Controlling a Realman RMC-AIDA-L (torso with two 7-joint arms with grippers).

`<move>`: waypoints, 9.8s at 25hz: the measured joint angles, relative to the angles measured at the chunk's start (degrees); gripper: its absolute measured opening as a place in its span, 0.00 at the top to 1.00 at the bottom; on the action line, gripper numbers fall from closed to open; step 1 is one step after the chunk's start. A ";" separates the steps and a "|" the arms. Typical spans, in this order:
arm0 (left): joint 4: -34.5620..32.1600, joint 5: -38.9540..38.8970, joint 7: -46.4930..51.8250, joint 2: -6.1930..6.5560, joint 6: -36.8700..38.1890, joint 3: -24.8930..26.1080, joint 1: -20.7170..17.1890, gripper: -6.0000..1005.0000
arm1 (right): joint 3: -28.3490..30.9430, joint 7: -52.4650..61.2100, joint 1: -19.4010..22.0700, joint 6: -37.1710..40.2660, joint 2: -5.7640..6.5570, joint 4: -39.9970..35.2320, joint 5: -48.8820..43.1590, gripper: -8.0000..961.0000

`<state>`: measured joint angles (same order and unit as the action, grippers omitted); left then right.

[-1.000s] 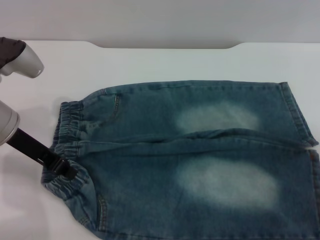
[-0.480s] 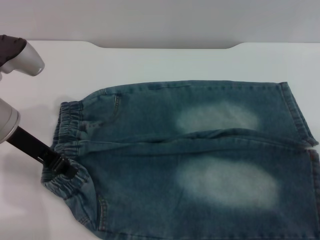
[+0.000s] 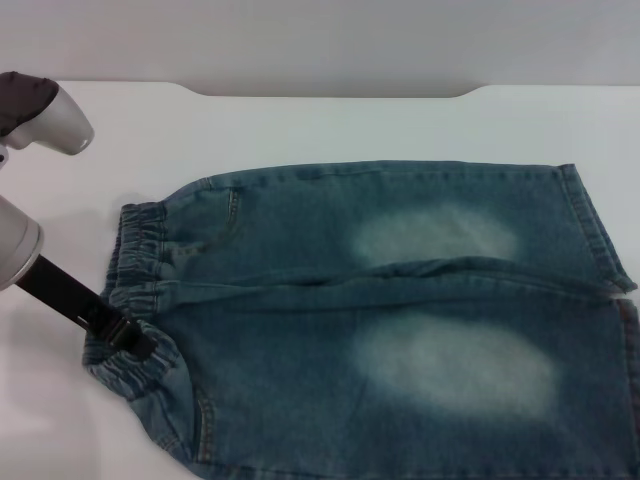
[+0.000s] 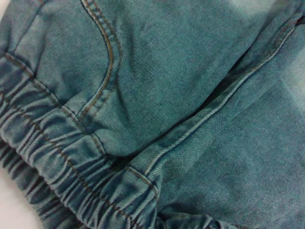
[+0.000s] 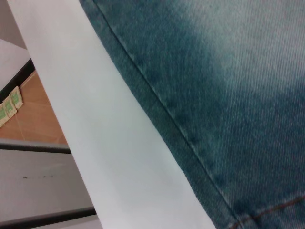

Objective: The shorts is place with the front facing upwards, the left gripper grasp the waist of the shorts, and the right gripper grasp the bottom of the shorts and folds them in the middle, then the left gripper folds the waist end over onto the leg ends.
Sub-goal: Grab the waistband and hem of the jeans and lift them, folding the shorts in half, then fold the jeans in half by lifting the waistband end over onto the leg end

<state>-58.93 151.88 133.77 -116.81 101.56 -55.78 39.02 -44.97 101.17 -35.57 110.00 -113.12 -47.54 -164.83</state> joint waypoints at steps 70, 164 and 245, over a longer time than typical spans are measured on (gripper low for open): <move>4.44 -0.19 -0.80 0.72 -9.87 0.21 3.09 0.96 | 0.46 -2.11 1.21 -8.93 -1.01 -4.31 7.22 0.96; 2.76 -10.00 -8.15 -0.92 -33.16 5.05 5.55 0.88 | 12.47 -7.72 6.31 -38.72 -0.76 -2.37 39.95 0.88; 9.71 2.96 -8.24 2.02 -22.72 3.02 4.83 0.31 | 11.44 -9.97 4.79 -44.98 -4.31 -0.71 42.05 0.53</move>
<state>-49.22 154.83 125.52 -114.79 78.84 -52.76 43.86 -33.53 91.20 -30.78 65.02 -117.42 -48.25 -122.78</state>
